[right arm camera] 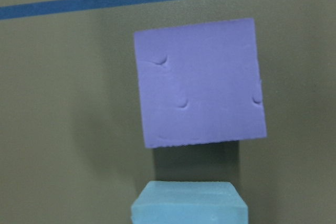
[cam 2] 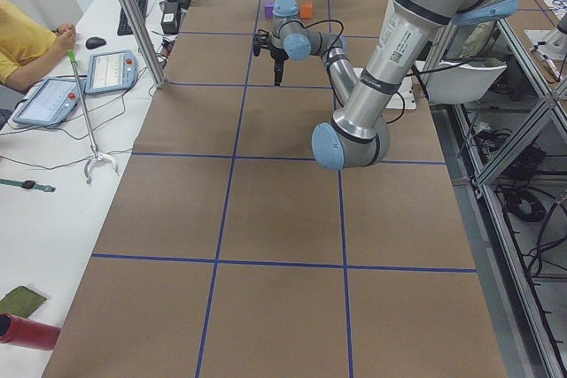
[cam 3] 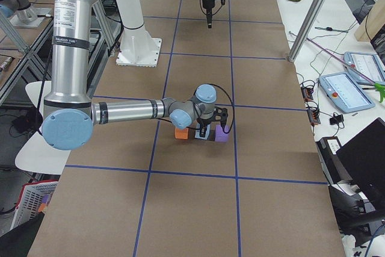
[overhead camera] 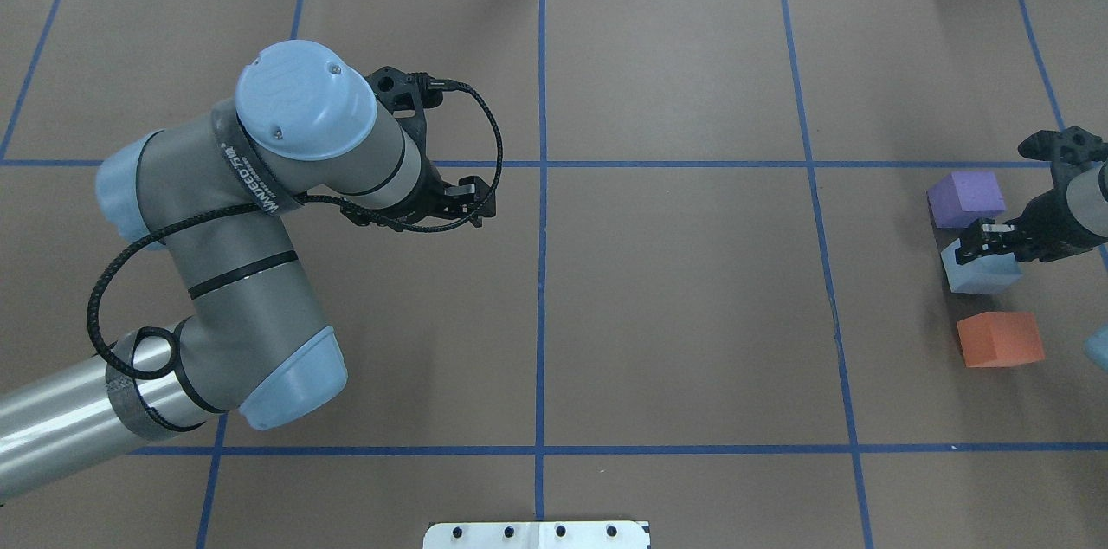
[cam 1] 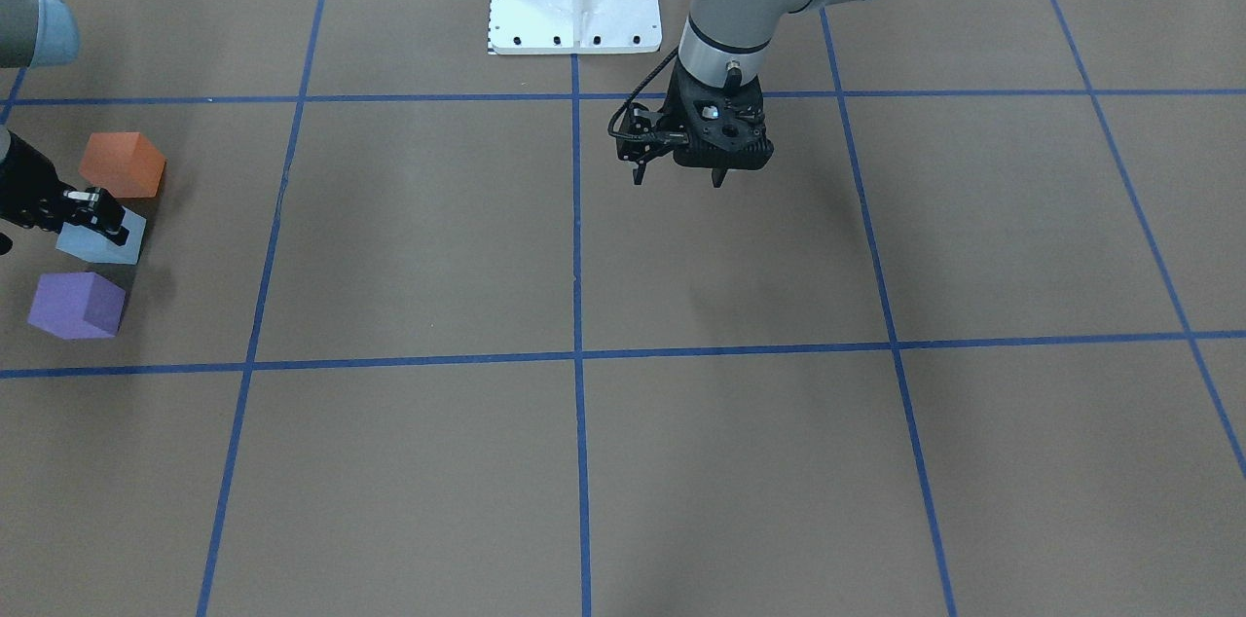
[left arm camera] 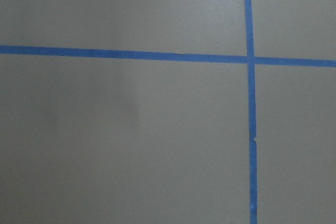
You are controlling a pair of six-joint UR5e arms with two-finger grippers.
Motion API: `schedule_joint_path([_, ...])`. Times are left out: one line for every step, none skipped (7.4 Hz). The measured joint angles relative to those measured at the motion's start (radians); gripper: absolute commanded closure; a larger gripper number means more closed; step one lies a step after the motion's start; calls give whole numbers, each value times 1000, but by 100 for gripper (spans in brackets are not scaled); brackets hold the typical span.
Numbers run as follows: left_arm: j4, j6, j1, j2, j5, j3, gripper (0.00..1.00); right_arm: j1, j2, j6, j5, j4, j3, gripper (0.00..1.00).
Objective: Place blue block between orange and purple blocks
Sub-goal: 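Lower the light blue cube into the gap between purple and orange cubes, release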
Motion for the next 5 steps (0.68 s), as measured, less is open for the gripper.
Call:
schedule_joint_path([0,-2,0,0,0,0,0,0,-1,0,-1,1,-1,0])
schedule_joint_path([0,-3,0,-2,0,0,0,-1,-2,0,-1,1,-2,0])
schedule_joint_path([1,-4,0,-3,0,0,0,-1,-2,0,0,1,-2,0])
schedule_joint_path([1,-5,0,-4,0,-2,0,-1,-2,-1,1,5,1,0])
schedule_joint_path([2,-5,-2,-4,0,-4,0,0,-6,-1,3,22,5,0])
